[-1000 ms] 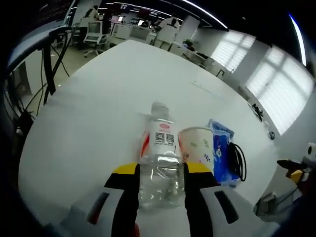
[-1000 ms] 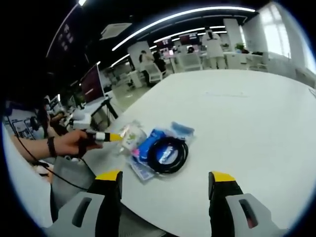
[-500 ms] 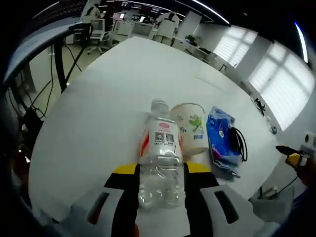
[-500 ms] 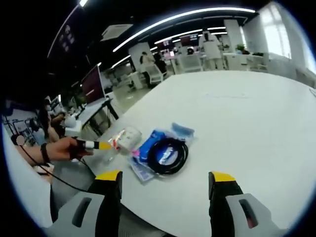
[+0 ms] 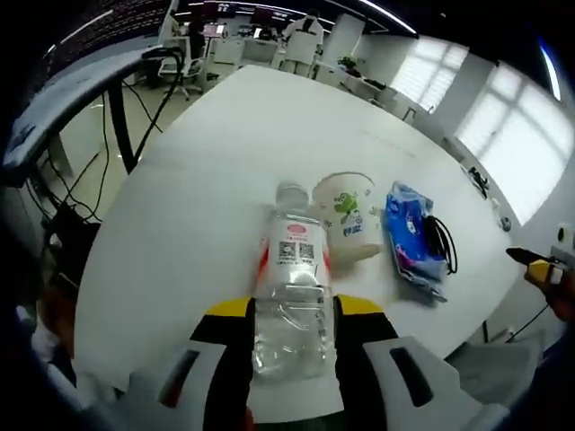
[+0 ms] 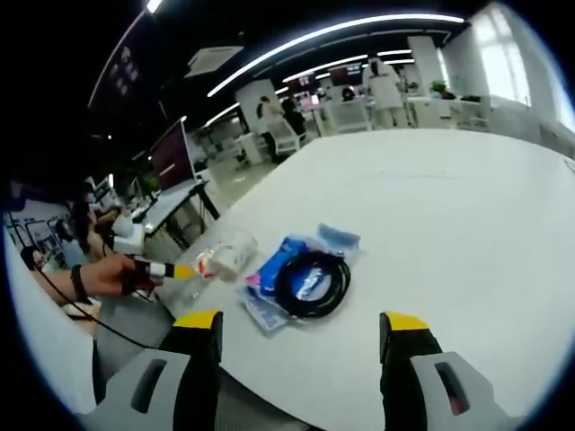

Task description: Arrange the tabletop items into an orderly group along one side of the table until the central work area is clear of visible clutter.

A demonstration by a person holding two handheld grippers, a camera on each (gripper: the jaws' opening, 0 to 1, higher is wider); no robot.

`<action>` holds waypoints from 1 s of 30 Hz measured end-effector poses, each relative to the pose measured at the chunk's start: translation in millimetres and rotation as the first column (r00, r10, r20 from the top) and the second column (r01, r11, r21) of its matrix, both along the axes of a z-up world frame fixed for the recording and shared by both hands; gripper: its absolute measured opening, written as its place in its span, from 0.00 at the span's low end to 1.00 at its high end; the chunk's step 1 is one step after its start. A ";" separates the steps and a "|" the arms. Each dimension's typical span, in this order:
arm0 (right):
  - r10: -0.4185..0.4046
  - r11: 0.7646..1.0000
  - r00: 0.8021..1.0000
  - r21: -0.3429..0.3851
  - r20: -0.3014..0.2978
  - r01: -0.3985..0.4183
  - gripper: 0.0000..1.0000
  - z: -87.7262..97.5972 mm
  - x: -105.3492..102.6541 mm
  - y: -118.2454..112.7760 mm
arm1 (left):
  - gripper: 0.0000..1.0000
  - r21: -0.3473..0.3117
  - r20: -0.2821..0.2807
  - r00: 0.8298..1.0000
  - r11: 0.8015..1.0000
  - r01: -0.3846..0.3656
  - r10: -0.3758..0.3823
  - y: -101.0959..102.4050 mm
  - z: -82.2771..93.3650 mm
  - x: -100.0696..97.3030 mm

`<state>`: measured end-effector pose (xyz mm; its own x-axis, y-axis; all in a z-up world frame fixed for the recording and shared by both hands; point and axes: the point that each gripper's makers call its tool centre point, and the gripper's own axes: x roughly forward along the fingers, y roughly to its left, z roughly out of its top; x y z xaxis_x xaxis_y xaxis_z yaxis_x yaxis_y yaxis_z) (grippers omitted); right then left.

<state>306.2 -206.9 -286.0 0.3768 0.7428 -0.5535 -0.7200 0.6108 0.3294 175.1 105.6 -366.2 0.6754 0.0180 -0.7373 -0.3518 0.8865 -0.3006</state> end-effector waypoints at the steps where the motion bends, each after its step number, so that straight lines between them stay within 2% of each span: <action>1: -0.002 1.000 1.000 0.001 0.000 0.002 0.72 0.0 0.1 -0.7 | 0.33 0.003 -0.002 1.000 1.000 0.004 -0.004 -1.6 1.6 -0.5; 11: -0.027 1.000 1.000 0.004 -0.001 0.027 0.72 0.7 0.3 -7.8 | 0.33 0.052 -0.013 0.999 0.998 0.031 -0.030 4.4 -3.2 4.1; 14: -0.022 1.000 1.000 0.002 -0.001 0.022 0.73 -0.2 -1.1 -6.2 | 0.33 0.120 -0.042 0.996 0.989 0.084 -0.079 5.5 -3.2 8.2; 17: -0.016 1.000 1.000 -0.005 0.002 0.016 0.72 -1.3 -1.8 -3.8 | 0.32 0.153 -0.064 0.994 0.984 0.096 -0.087 6.0 -6.2 9.4; 24: -0.004 1.000 1.000 -0.001 0.002 0.004 0.72 -2.8 -2.7 0.3 | 0.32 0.191 -0.079 0.986 0.969 0.157 -0.144 -5.9 -9.1 16.1; 26: -0.004 1.000 1.000 -0.002 0.004 0.004 0.72 -2.5 -2.9 1.0 | 0.32 0.207 -0.084 0.982 0.961 0.185 -0.170 -16.3 -7.8 18.4; 28: -0.005 1.000 1.000 -0.003 0.004 0.005 0.72 -3.2 -2.8 0.7 | 0.32 0.259 -0.117 0.969 0.936 0.240 -0.216 -10.5 -9.5 19.0; 30: -0.006 1.000 1.000 -0.002 0.004 0.006 0.72 -3.9 -2.9 0.5 | 0.32 0.285 -0.119 0.965 0.923 0.259 -0.234 -23.0 -8.4 20.2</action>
<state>303.3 -206.4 -289.9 0.3834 0.7394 -0.5534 -0.7176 0.6157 0.3255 195.2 82.5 -374.6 0.6248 0.0837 -0.7763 -0.1225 0.9924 0.0084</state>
